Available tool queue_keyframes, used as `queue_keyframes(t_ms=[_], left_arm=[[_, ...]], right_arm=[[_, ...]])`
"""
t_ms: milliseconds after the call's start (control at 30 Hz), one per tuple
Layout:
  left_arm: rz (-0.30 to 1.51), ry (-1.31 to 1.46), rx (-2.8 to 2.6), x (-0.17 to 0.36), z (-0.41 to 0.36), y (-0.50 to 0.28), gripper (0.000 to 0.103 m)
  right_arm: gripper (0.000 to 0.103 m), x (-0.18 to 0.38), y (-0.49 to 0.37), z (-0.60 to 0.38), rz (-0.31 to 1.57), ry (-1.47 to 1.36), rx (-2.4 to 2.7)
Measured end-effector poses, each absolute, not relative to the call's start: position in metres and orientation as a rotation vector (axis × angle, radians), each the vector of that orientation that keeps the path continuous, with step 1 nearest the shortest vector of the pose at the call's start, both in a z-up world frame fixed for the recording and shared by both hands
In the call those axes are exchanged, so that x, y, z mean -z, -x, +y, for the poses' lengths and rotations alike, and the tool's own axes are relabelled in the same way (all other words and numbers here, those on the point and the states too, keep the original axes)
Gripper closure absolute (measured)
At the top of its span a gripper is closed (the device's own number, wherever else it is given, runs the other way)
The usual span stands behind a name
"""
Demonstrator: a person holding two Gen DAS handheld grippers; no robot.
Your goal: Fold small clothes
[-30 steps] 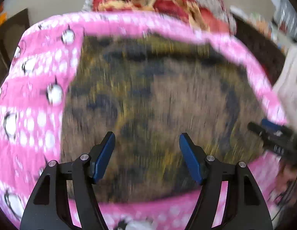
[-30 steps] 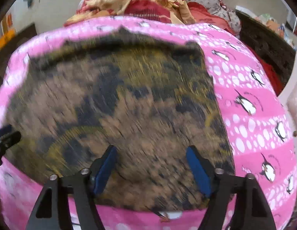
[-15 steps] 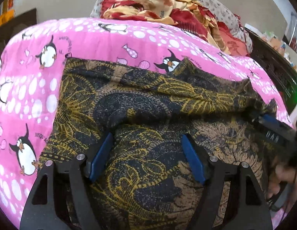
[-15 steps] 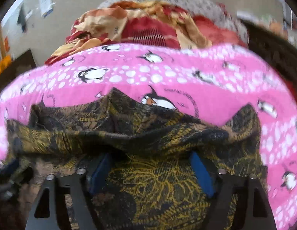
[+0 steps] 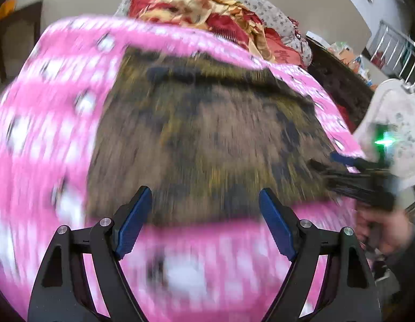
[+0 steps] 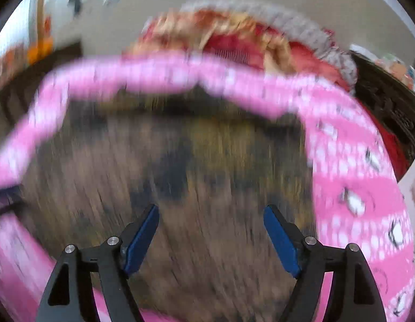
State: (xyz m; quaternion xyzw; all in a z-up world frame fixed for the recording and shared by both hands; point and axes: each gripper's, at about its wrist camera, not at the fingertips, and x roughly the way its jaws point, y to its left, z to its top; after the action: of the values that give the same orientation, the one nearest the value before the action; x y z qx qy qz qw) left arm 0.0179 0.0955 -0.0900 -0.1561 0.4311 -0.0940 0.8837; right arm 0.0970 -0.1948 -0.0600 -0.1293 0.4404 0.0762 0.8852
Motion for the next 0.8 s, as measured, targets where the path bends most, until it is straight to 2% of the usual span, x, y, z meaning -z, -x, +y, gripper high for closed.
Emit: queue_keyframes(t_ms=[33, 133, 167, 200, 233, 300, 367, 500, 567, 633, 733, 800], left_arm=[[0.916, 0.376, 0.205, 0.095, 0.104, -0.001, 0.021], [0.936, 0.517, 0.208, 0.109, 0.122, 0.022, 0.021], [0.939, 0.584, 0.222, 0.118, 0.128, 0.024, 0.021], [0.953, 0.645, 0.219, 0.128, 0.132, 0.022, 0.021], [0.913, 0.689, 0.226, 0.129, 0.134, 0.024, 0.02], [0.889, 0.778, 0.256, 0.132, 0.138, 0.016, 0.017], [0.869, 0.85, 0.253, 0.135, 0.145, -0.002, 0.017], [0.854, 0.948, 0.241, 0.137, 0.15, -0.026, 0.017], [0.875, 0.906, 0.271, 0.135, 0.141, -0.029, 0.017], [0.866, 0.83, 0.289, 0.126, 0.142, -0.034, 0.027], [0.815, 0.947, 0.198, 0.135, 0.176, -0.036, 0.031], [0.842, 0.948, 0.244, 0.137, 0.172, -0.039, 0.034]], right_arm=[[0.027, 0.074, -0.095, -0.2, 0.977, 0.304, -0.111], [0.028, 0.051, -0.068, -0.21, 0.832, 0.192, -0.122], [0.027, 0.047, -0.064, -0.209, 0.799, 0.18, -0.139], [0.022, 0.047, -0.06, -0.206, 0.774, 0.182, -0.157], [0.015, 0.054, -0.059, -0.201, 0.772, 0.202, -0.171], [0.015, 0.081, -0.073, -0.193, 0.876, 0.243, -0.161], [0.01, 0.08, -0.08, -0.192, 0.873, 0.225, -0.134], [0.009, 0.083, -0.086, -0.187, 0.875, 0.245, -0.104], [0.009, 0.084, -0.087, -0.188, 0.876, 0.239, -0.106], [0.009, 0.084, -0.089, -0.189, 0.878, 0.232, -0.108], [0.009, 0.083, -0.091, -0.19, 0.877, 0.236, -0.105], [0.008, 0.084, -0.089, -0.188, 0.877, 0.238, -0.103]])
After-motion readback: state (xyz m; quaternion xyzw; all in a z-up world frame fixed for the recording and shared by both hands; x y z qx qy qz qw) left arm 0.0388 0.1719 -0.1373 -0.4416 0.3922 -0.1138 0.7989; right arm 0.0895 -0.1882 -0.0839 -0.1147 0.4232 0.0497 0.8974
